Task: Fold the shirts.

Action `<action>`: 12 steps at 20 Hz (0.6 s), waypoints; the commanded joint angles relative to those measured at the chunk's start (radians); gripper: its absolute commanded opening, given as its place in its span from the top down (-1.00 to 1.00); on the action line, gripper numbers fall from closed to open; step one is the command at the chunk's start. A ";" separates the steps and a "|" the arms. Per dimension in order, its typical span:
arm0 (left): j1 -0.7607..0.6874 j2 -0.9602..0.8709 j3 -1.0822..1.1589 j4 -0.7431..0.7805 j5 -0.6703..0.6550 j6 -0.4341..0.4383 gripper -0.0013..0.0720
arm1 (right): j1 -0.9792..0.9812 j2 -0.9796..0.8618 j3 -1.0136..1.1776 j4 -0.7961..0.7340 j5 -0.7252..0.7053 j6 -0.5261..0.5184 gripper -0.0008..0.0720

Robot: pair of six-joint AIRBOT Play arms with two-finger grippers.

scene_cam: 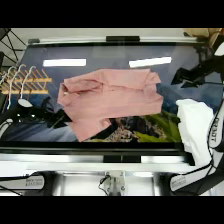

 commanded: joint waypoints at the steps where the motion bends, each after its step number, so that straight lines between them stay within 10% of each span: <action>1: -0.062 -0.007 -0.042 -0.068 0.093 0.022 0.12 | 0.006 -0.005 -0.047 0.020 0.008 0.009 -0.79; 2: -0.063 -0.007 -0.036 -0.068 0.103 0.018 0.58 | 0.006 -0.005 -0.088 0.023 0.002 0.014 -0.79; 4: -0.058 -0.007 -0.010 -0.068 0.103 0.015 0.88 | 0.007 -0.005 -0.206 0.072 -0.052 0.019 -0.79; 12: -0.058 0.007 0.038 -0.066 -0.006 0.052 0.89 | 0.018 -0.069 -0.429 0.070 -0.298 0.061 -0.45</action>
